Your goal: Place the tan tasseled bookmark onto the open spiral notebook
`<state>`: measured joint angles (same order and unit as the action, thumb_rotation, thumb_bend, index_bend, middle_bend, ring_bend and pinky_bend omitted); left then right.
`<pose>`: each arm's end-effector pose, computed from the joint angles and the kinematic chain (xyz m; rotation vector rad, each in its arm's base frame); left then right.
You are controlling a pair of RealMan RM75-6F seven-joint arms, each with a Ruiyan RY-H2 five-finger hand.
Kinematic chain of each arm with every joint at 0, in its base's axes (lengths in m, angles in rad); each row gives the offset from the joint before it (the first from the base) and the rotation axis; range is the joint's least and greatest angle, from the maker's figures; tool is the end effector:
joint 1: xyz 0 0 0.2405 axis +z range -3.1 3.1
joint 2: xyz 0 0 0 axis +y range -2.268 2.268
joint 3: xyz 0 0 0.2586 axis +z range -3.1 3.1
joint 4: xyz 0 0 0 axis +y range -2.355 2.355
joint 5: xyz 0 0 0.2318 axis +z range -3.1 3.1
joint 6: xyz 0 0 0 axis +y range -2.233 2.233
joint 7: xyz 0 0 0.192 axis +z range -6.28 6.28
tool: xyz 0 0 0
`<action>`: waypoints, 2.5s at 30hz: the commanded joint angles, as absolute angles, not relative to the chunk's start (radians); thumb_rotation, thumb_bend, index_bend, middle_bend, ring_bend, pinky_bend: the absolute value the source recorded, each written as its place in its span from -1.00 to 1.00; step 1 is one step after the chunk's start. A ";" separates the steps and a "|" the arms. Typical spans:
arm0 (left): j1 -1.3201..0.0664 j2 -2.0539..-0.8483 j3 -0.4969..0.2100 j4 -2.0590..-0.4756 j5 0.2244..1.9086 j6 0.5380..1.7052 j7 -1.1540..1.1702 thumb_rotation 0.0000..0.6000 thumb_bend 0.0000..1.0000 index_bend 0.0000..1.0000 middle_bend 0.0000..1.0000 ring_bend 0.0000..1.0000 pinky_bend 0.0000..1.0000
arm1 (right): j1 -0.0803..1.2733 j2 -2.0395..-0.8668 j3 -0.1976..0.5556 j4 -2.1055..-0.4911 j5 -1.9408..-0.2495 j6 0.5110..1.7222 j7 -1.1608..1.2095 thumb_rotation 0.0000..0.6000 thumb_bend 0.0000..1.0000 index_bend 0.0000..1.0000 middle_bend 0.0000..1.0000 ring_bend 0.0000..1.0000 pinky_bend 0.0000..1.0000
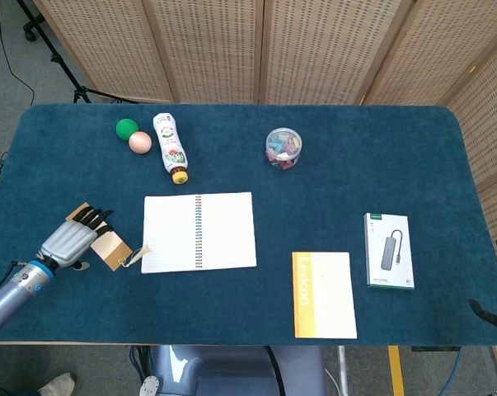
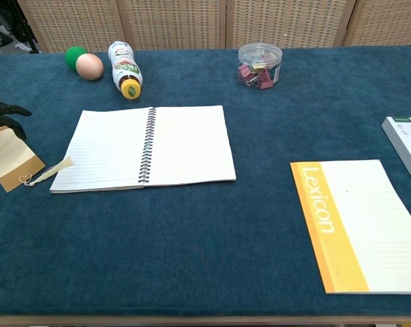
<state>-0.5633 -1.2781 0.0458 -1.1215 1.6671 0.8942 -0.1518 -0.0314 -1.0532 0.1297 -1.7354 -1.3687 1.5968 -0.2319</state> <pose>-0.3315 0.3679 0.0397 -2.0590 -0.7571 -0.5150 -0.3329 -0.2059 0.1918 1.1732 -0.7683 0.7174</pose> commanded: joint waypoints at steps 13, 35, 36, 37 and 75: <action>-0.606 -1.307 0.048 -1.118 1.610 0.843 -0.062 1.00 -0.80 -0.49 -1.00 -1.00 -1.00 | -0.033 -1.051 0.133 -1.739 -1.362 1.601 -0.231 1.00 -1.00 -1.00 -1.00 -1.00 -1.00; -0.625 -1.318 0.064 -1.126 1.562 0.824 -0.039 1.00 -0.24 0.06 -1.00 -1.00 -1.00 | -0.032 -1.049 0.132 -1.740 -1.356 1.597 -0.229 1.00 -1.00 -1.00 -1.00 -1.00 -1.00; -0.623 -1.313 0.067 -1.127 1.562 0.828 -0.041 1.00 -0.21 0.07 -1.00 -1.00 -1.00 | -0.032 -1.049 0.131 -1.740 -1.357 1.597 -0.229 1.00 -1.00 -1.00 -1.00 -1.00 -1.00; -0.622 -1.311 0.068 -1.128 1.563 0.832 -0.043 1.00 -0.19 0.08 -1.00 -1.00 -1.00 | -0.032 -1.049 0.131 -1.741 -1.358 1.597 -0.229 1.00 -1.00 -1.00 -1.00 -1.00 -1.00; -0.738 -1.118 -0.036 -1.714 1.768 1.005 0.275 1.00 -0.16 0.10 -1.00 -1.00 -1.00 | -0.032 -1.029 0.140 -1.748 -1.331 1.584 -0.197 1.00 -1.00 -1.00 -1.00 -1.00 -1.00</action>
<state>-0.7165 -1.0895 -0.0227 -1.7124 1.7789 1.0347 0.2525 -0.0342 -1.0268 0.1399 -1.7504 -1.3346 1.5879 -0.1942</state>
